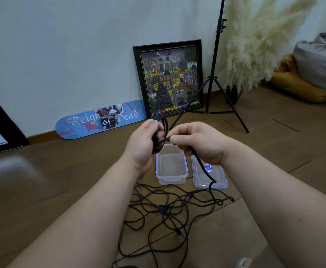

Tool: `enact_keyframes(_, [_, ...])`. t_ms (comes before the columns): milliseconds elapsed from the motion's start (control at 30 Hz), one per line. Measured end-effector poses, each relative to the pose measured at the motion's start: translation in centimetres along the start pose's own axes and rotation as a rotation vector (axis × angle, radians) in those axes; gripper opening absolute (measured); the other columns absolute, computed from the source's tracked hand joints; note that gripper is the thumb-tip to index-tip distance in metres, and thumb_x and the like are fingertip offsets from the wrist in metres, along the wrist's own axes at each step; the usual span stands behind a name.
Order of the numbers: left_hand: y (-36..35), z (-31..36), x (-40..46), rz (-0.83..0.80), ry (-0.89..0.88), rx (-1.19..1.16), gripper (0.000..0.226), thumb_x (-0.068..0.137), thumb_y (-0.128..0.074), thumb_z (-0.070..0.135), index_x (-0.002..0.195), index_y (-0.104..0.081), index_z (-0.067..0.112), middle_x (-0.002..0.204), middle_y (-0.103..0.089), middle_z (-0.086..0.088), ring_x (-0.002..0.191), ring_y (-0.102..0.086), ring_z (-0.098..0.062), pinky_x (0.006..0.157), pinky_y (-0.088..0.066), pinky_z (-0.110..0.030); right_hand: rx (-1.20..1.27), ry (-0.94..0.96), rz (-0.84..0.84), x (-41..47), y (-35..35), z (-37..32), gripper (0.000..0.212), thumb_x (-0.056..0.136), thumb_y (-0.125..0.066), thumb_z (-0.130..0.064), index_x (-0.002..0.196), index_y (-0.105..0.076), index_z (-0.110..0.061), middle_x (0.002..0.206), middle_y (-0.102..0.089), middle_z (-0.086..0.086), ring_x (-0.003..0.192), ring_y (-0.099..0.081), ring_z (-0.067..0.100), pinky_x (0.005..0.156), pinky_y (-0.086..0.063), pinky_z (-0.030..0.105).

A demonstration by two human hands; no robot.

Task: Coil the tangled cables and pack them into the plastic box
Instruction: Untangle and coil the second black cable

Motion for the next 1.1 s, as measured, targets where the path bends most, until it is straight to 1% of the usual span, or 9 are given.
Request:
enact_keyframes(100, [-0.6, -0.3, 0.0, -0.026, -0.007, 0.073, 0.033, 0.104, -0.037, 0.02, 0.076, -0.053, 0.015, 0.067, -0.044, -0.002, 0.064, -0.04, -0.015, 0.064, -0.035, -0.029, 0.081, -0.014, 0.011, 0.2, 0.1, 0.3, 0.012, 0.095, -0.055, -0.005, 0.099, -0.066, -0.003, 0.068, -0.052, -0.002, 0.06, -0.038, 0.008, 0.052, -0.032, 0.019])
enact_keyframes(233, [-0.4, -0.3, -0.1, -0.01, 0.025, 0.018, 0.033, 0.105, -0.035, 0.02, 0.077, -0.052, 0.014, 0.059, -0.043, 0.0, 0.058, -0.039, -0.014, 0.063, -0.035, -0.029, 0.088, -0.03, -0.035, -0.1, 0.4, 0.6, 0.015, 0.095, -0.054, -0.003, 0.089, -0.066, -0.008, 0.065, -0.046, -0.001, 0.056, -0.034, 0.007, 0.051, -0.027, 0.02])
enact_keyframes(333, [0.8, 0.0, -0.1, 0.042, 0.035, -0.044, 0.031, 0.105, -0.033, 0.018, 0.079, -0.049, 0.014, 0.055, -0.042, 0.003, 0.051, -0.038, -0.011, 0.061, -0.036, -0.027, 0.003, -0.056, -0.044, -0.6, 1.3, 0.9, 0.018, 0.094, -0.055, -0.002, 0.085, -0.067, -0.01, 0.065, -0.046, -0.001, 0.054, -0.037, 0.006, 0.05, -0.029, 0.018])
enact_keyframes(500, [1.9, -0.1, -0.1, 0.064, 0.031, 0.027, 0.031, 0.105, -0.033, 0.019, 0.079, -0.05, 0.015, 0.056, -0.045, 0.005, 0.054, -0.04, -0.012, 0.067, -0.034, -0.031, -0.039, -0.068, 0.018, -0.8, 2.7, 1.1, 0.017, 0.093, -0.057, -0.004, 0.084, -0.069, -0.012, 0.063, -0.05, -0.003, 0.053, -0.039, 0.005, 0.049, -0.033, 0.018])
enact_keyframes(667, [-0.2, -0.9, -0.2, 0.013, 0.042, 0.065, 0.032, 0.105, -0.034, 0.02, 0.079, -0.051, 0.014, 0.061, -0.045, 0.0, 0.058, -0.041, -0.014, 0.06, -0.037, -0.026, 0.062, -0.043, 0.033, 0.0, 1.1, 0.8, 0.015, 0.093, -0.057, -0.004, 0.084, -0.068, -0.011, 0.068, -0.048, 0.002, 0.055, -0.036, 0.007, 0.051, -0.029, 0.02])
enact_keyframes(767, [-1.0, -1.3, -0.3, -0.023, 0.054, 0.028, 0.032, 0.105, -0.035, 0.018, 0.079, -0.051, 0.013, 0.06, -0.044, 0.0, 0.057, -0.039, -0.013, 0.058, -0.037, -0.024, 0.24, -0.034, 0.097, 0.2, 1.7, 0.9, 0.017, 0.094, -0.055, -0.004, 0.084, -0.066, -0.01, 0.06, -0.051, -0.005, 0.055, -0.036, 0.007, 0.052, -0.026, 0.021])
enact_keyframes(867, [-1.7, -1.6, -0.6, -0.057, 0.069, 0.02, 0.033, 0.106, -0.032, 0.021, 0.08, -0.051, 0.012, 0.054, -0.04, 0.003, 0.051, -0.035, -0.011, 0.065, -0.035, -0.029, 0.269, -0.014, 0.182, 0.3, 2.6, 0.9, 0.015, 0.093, -0.057, -0.004, 0.084, -0.067, -0.01, 0.064, -0.049, -0.001, 0.057, -0.037, 0.007, 0.052, -0.027, 0.021])
enact_keyframes(1033, [-2.7, -2.0, -0.8, -0.023, 0.135, -0.084, 0.042, 0.106, -0.032, 0.039, 0.076, -0.047, 0.014, 0.045, -0.026, 0.009, 0.04, -0.02, -0.007, 0.056, -0.027, -0.027, 0.021, 0.092, 0.462, 0.0, 4.7, 0.3, 0.011, 0.085, -0.071, -0.012, 0.077, -0.07, -0.018, 0.064, -0.06, -0.012, 0.056, -0.051, -0.004, 0.06, -0.04, 0.019])
enact_keyframes(1100, [-3.0, -1.7, -0.9, -0.014, 0.134, -0.111, 0.041, 0.104, -0.035, 0.043, 0.074, -0.044, 0.016, 0.045, -0.023, 0.01, 0.038, -0.018, -0.007, 0.05, -0.026, -0.024, -0.112, 0.131, 0.581, -0.5, 5.2, 0.0, 0.009, 0.083, -0.075, -0.021, 0.082, -0.066, -0.019, 0.075, -0.062, -0.01, 0.067, -0.054, -0.004, 0.067, -0.044, 0.019])
Point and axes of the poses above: each hand's wrist, its own x-axis towards the middle knuckle, its own y-axis out of the back of the hand, z = x × y, the point moved 10 cm from there along x, towards the middle knuckle
